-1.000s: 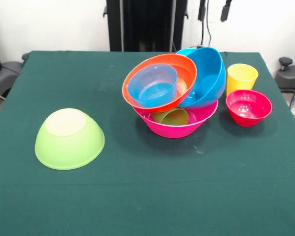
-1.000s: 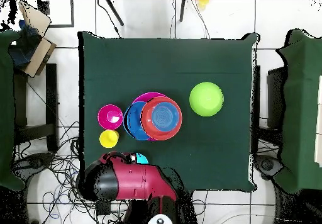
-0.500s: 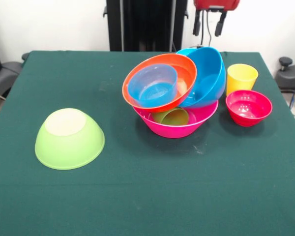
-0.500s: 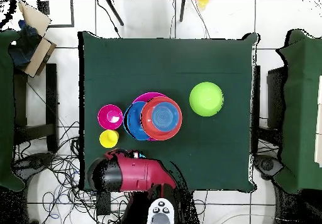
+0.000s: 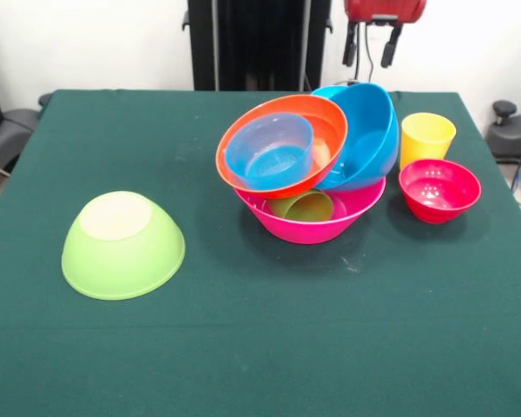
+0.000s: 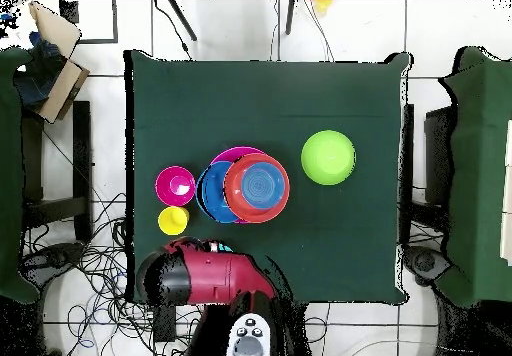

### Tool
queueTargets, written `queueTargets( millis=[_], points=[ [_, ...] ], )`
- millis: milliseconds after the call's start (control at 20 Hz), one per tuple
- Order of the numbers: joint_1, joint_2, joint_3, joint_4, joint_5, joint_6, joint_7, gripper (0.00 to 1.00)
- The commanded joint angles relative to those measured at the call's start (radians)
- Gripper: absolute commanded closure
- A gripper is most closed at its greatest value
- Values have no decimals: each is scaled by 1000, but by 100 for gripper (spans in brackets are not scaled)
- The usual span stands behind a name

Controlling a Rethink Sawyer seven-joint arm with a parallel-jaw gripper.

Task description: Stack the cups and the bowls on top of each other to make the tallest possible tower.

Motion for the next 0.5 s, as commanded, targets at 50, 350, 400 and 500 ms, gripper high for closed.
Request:
queueTargets(
  millis=[50,350,400,500],
  points=[
    [28,-55,14,-16,22,83,169,0],
    [0,-16,28,-30,12,39,147,0],
    [-4,-9,34,-33,13,33,146,0],
    [7,13,35,-48,18,21,158,0]
  ],
)
